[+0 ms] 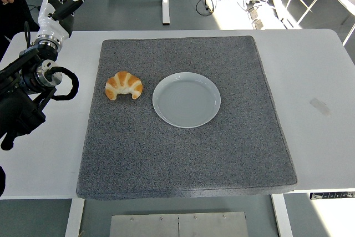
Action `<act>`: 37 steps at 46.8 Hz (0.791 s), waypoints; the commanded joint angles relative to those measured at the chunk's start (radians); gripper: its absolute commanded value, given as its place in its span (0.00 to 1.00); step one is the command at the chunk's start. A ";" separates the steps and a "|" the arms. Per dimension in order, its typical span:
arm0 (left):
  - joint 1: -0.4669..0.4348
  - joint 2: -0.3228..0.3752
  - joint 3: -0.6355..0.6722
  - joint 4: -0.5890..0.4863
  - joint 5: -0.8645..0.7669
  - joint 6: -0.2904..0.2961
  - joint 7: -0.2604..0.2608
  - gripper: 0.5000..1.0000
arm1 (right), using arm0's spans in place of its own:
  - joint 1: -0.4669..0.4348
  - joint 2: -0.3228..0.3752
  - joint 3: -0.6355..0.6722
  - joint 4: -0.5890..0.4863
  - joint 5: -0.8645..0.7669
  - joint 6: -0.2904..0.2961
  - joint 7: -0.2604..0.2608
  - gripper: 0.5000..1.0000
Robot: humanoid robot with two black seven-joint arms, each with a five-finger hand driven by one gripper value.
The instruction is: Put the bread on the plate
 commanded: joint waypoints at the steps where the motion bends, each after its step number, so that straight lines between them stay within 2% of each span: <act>1: -0.008 0.021 0.042 -0.011 -0.001 0.000 0.000 0.95 | 0.000 0.000 0.000 0.000 0.000 0.000 0.000 1.00; 8: -0.024 0.084 0.124 -0.085 0.000 0.001 0.002 0.94 | 0.000 0.000 0.000 0.000 0.000 0.000 0.000 1.00; 16: -0.100 0.196 0.293 -0.192 0.000 0.007 0.003 0.91 | 0.000 0.000 0.000 0.000 0.000 0.000 0.000 1.00; 22: -0.149 0.253 0.388 -0.251 0.002 0.012 0.003 0.91 | 0.000 0.000 0.000 0.000 0.000 0.000 0.000 1.00; 28: -0.215 0.288 0.519 -0.294 0.003 0.020 0.005 0.90 | 0.000 0.000 0.000 0.000 0.000 0.000 0.000 1.00; 37: -0.307 0.301 0.727 -0.346 0.040 0.059 0.005 0.90 | 0.000 0.000 0.000 0.000 0.000 0.000 0.000 1.00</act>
